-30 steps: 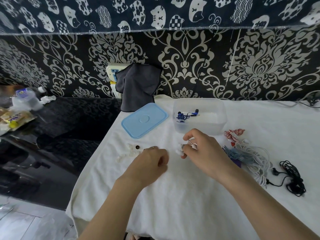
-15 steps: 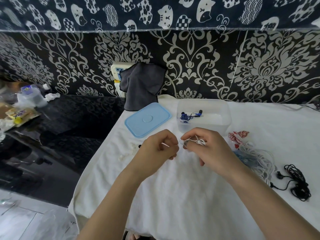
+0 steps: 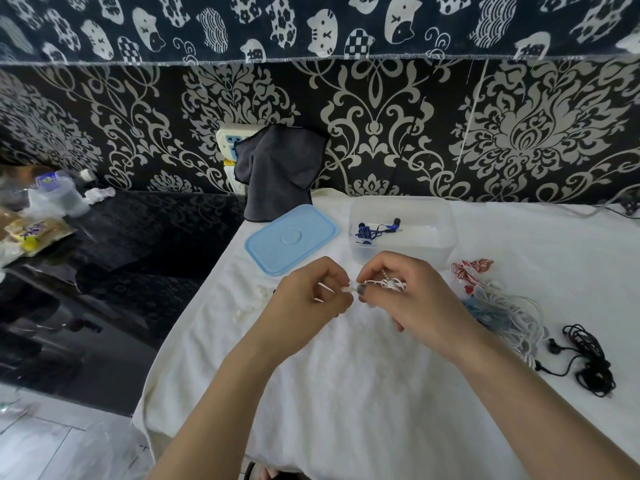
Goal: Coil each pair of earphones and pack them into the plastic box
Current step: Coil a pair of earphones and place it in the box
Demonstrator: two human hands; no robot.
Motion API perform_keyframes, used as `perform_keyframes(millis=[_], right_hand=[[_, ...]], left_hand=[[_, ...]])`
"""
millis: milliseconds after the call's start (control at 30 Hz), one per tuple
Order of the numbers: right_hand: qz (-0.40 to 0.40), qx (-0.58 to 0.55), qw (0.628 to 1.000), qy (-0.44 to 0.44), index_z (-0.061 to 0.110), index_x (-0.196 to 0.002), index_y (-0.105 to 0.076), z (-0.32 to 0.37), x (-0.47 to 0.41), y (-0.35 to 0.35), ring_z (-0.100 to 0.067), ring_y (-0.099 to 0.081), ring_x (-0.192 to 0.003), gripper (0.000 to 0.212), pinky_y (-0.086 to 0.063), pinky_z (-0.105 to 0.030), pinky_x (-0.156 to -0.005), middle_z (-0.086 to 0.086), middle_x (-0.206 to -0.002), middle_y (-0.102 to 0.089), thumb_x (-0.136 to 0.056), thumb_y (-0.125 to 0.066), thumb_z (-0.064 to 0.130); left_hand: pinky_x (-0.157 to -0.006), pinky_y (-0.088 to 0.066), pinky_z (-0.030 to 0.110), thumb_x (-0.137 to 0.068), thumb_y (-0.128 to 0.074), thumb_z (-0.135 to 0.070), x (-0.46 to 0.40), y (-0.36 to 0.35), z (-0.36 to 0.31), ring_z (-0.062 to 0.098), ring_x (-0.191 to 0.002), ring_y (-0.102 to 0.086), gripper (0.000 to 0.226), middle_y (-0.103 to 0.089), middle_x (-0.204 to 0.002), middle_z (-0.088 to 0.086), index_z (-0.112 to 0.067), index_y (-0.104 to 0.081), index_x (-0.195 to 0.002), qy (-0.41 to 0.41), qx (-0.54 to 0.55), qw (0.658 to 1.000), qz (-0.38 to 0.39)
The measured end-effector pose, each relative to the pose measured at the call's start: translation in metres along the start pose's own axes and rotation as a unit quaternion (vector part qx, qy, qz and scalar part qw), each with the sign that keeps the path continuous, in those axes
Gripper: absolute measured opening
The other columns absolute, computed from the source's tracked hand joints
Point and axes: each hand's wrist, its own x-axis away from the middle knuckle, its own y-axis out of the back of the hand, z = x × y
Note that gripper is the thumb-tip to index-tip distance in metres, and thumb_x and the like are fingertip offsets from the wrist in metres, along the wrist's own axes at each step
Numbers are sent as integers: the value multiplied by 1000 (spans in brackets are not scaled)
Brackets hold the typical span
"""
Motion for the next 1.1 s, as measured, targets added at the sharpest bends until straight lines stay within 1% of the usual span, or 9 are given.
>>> perform_keyframes(millis=[67, 200, 333, 400, 533, 767, 900, 1000, 1100], right_hand=[[7, 6, 1000, 3, 27, -86, -70, 0, 0, 0, -24, -63, -74, 2, -46, -26, -48, 3, -80, -72, -85, -71, 26], [13, 18, 1000, 7, 27, -84, -69, -2, 0, -1, -18, -58, -63, 2, -45, -27, -49, 1, -81, -71, -85, -70, 26], [6, 22, 1000, 12, 27, -85, -69, -3, -1, -3, -11, -55, -63, 2, -43, -27, -55, 2, -83, -71, -85, -70, 29], [5, 22, 1000, 13, 28, -85, -70, -3, -1, -4, -10, -55, -63, 3, -41, -26, -57, 3, -83, -71, -85, -71, 30], [3, 21, 1000, 20, 27, -85, -69, -3, 0, -7, -4, -49, -55, 4, -39, -24, -56, 1, -83, -71, -86, -72, 29], [-9, 14, 1000, 11, 26, -82, -67, -1, 1, -8, -4, -47, -45, 7, -42, -21, -44, -1, -85, -69, -88, -70, 28], [-14, 2, 1000, -5, 25, -80, -67, 0, 2, -8, -8, -49, -49, 9, -45, -22, -45, -2, -85, -68, -87, -70, 28], [-16, 6, 1000, -10, 23, -79, -66, 1, 3, -8, -5, -49, -47, 10, -44, -19, -45, 0, -82, -68, -88, -69, 26], [-21, -1, 1000, -15, 21, -78, -65, 2, 4, -10, -9, -50, -46, 10, -44, -20, -44, 1, -79, -68, -87, -69, 22]], left_hand=[[-76, -58, 45, -88, -72, -10, -1, 0, 0, 23, -76, -69, 15, -71, -85, -3, -23, -65, -88, -6, -6, 1000, -1], [-66, -53, 27, -87, -72, -6, 0, 0, -1, 12, -70, -63, 16, -70, -83, -6, -20, -65, -87, -21, -4, 1000, -12], [-67, -53, 21, -87, -71, -1, 1, 1, -1, 19, -76, -66, 18, -71, -83, -5, -18, -67, -88, -32, -9, 999, -24], [-67, -53, 19, -87, -70, 0, 1, 2, -1, 15, -74, -65, 19, -70, -82, -5, -19, -68, -87, -37, -15, 999, -24], [-64, -48, 15, -87, -69, 1, 4, 3, -2, 5, -66, -59, 18, -66, -73, -10, -17, -70, -87, -47, -33, 998, -29], [-64, -49, 15, -85, -71, 0, 4, 4, -3, 4, -65, -60, 17, -67, -70, -11, -17, -72, -86, -64, -53, 996, -44], [-70, -52, 15, -85, -71, 2, 6, 3, -4, 8, -70, -67, 19, -72, -75, -7, -17, -73, -89, -76, -56, 994, -50], [-73, -54, 20, -85, -71, 1, 5, 1, -2, 14, -75, -70, 21, -73, -78, -5, -19, -72, -90, -88, -70, 992, -61], [-75, -58, 25, -83, -71, 1, 6, -1, -3, 13, -77, -71, 23, -72, -79, -7, -20, -69, -91, -110, -91, 987, -78]])
